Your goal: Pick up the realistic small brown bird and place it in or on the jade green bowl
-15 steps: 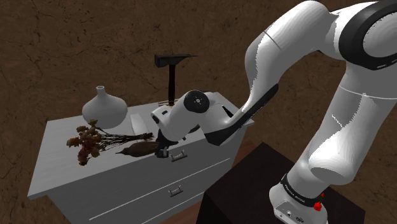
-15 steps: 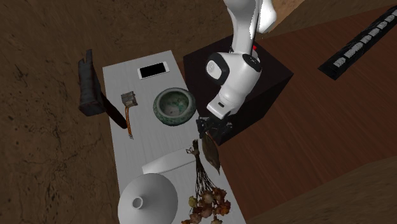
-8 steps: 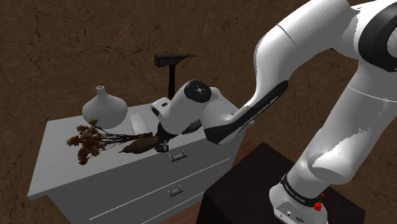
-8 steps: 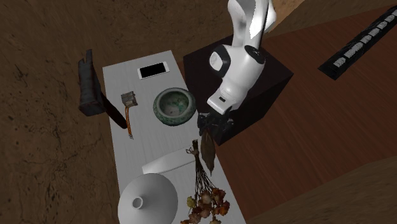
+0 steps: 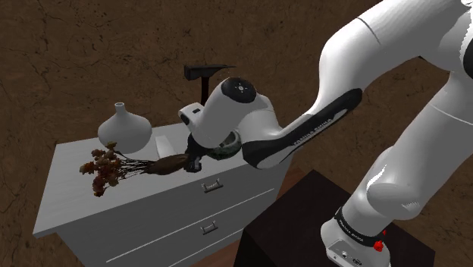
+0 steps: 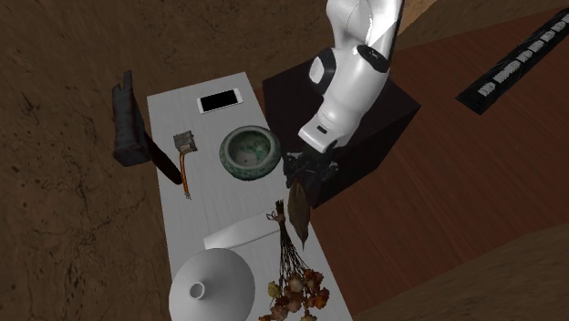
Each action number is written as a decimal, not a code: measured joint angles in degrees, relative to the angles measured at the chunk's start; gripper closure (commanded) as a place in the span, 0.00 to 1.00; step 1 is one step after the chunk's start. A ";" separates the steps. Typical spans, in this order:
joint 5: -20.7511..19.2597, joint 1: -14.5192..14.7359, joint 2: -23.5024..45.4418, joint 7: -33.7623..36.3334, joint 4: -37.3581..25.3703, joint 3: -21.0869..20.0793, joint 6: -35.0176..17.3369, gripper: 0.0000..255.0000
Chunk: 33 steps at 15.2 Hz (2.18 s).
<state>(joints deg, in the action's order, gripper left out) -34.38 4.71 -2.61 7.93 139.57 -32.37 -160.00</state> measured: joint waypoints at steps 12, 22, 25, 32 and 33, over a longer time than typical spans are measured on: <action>15.78 3.84 -7.39 -13.46 -2.13 2.41 7.06 1.00; 24.15 6.01 -13.49 -24.49 -0.90 8.48 10.32 1.00; 27.11 6.67 -16.51 -30.51 2.23 12.85 9.64 1.00; 31.49 7.25 -21.25 -44.56 6.80 23.83 9.13 1.00; 31.90 7.22 -21.78 -46.44 7.34 25.36 9.06 1.00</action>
<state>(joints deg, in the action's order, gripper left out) -2.49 11.94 -24.40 -38.51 146.91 -7.01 -150.94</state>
